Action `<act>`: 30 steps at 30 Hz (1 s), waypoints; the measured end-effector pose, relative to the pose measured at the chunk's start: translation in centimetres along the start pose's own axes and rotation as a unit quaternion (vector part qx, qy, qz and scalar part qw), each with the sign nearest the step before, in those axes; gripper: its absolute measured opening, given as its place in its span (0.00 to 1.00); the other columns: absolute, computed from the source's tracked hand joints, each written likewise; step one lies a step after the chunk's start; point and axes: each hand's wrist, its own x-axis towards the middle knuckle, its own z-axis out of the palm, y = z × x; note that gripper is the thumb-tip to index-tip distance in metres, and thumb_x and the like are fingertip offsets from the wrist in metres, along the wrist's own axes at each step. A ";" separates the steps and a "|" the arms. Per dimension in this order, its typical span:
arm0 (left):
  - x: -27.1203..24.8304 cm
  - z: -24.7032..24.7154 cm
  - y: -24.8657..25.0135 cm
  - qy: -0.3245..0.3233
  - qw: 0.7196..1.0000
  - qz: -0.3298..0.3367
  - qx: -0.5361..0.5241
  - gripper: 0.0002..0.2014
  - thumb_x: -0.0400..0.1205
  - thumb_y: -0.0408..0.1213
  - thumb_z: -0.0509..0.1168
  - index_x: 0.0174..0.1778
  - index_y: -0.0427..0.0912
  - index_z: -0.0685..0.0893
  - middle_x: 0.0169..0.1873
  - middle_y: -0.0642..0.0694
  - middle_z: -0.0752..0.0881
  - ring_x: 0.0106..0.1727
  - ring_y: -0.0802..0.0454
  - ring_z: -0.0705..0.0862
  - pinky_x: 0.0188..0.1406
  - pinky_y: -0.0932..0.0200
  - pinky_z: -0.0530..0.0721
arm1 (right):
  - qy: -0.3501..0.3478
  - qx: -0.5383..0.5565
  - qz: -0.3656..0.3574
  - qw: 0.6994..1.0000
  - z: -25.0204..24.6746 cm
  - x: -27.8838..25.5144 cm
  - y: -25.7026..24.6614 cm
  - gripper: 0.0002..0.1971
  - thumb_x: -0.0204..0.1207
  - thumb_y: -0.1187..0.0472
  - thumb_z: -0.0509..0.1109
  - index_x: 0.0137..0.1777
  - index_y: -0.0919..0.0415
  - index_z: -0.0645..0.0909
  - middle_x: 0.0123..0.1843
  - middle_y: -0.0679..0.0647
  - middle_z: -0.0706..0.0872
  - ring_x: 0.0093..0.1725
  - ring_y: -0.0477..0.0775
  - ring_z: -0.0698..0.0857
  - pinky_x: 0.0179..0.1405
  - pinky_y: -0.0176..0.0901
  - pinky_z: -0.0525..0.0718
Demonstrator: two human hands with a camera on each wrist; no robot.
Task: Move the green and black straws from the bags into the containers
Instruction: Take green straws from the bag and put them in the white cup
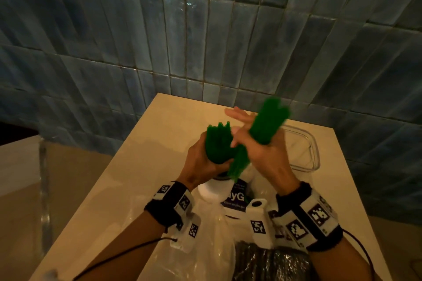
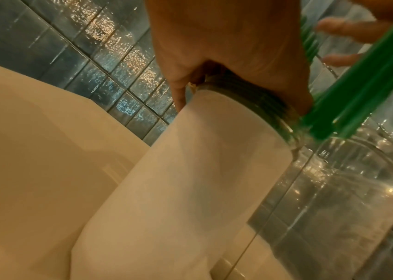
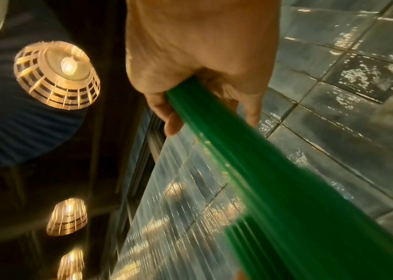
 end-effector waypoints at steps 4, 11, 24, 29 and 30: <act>0.3 -0.6 0.4 -0.006 0.998 -0.055 0.012 0.34 0.64 0.39 0.81 0.66 0.42 0.76 0.51 0.55 0.81 0.52 0.57 0.80 0.49 0.68 0.78 | 0.069 0.169 0.025 0.983 -1.2 0.6 -0.8 0.18 0.71 0.52 0.69 0.26 0.64 0.77 0.34 0.53 0.91 0.39 0.53 0.91 0.43 0.37 0.86; 0.7 -2.3 -0.1 -0.138 0.982 -0.122 -0.038 0.33 0.66 0.39 0.80 0.67 0.47 0.76 0.57 0.53 0.82 0.61 0.51 0.81 0.59 0.58 0.81 | 0.077 0.199 0.033 0.976 -1.0 2.0 0.3 0.13 0.61 0.46 0.71 0.23 0.54 0.84 0.30 0.50 0.90 0.34 0.51 0.91 0.44 0.44 0.89; 0.0 -1.9 0.7 -0.196 0.972 -0.127 -0.035 0.42 0.59 0.46 0.82 0.68 0.52 0.70 0.57 0.63 0.79 0.60 0.58 0.80 0.54 0.69 0.80 | 0.107 0.219 0.058 0.968 3.0 1.2 2.0 0.05 0.58 0.53 0.76 0.25 0.52 0.85 0.28 0.50 0.89 0.30 0.51 0.89 0.40 0.43 0.88; -0.8 -0.8 0.2 -0.110 0.990 -0.089 0.018 0.38 0.66 0.39 0.80 0.71 0.48 0.69 0.56 0.55 0.81 0.57 0.57 0.79 0.45 0.80 0.75 | 0.102 0.127 0.057 0.985 2.9 0.3 2.3 0.08 0.63 0.57 0.79 0.41 0.49 0.84 0.35 0.38 0.88 0.39 0.35 0.88 0.38 0.28 0.84; -0.8 -0.8 0.1 -0.112 0.989 -0.091 0.015 0.39 0.67 0.38 0.80 0.72 0.46 0.69 0.59 0.51 0.81 0.58 0.57 0.79 0.48 0.78 0.75 | 0.113 0.112 0.045 0.986 2.5 0.3 2.1 0.15 0.62 0.55 0.79 0.48 0.45 0.81 0.41 0.35 0.87 0.42 0.32 0.87 0.39 0.26 0.83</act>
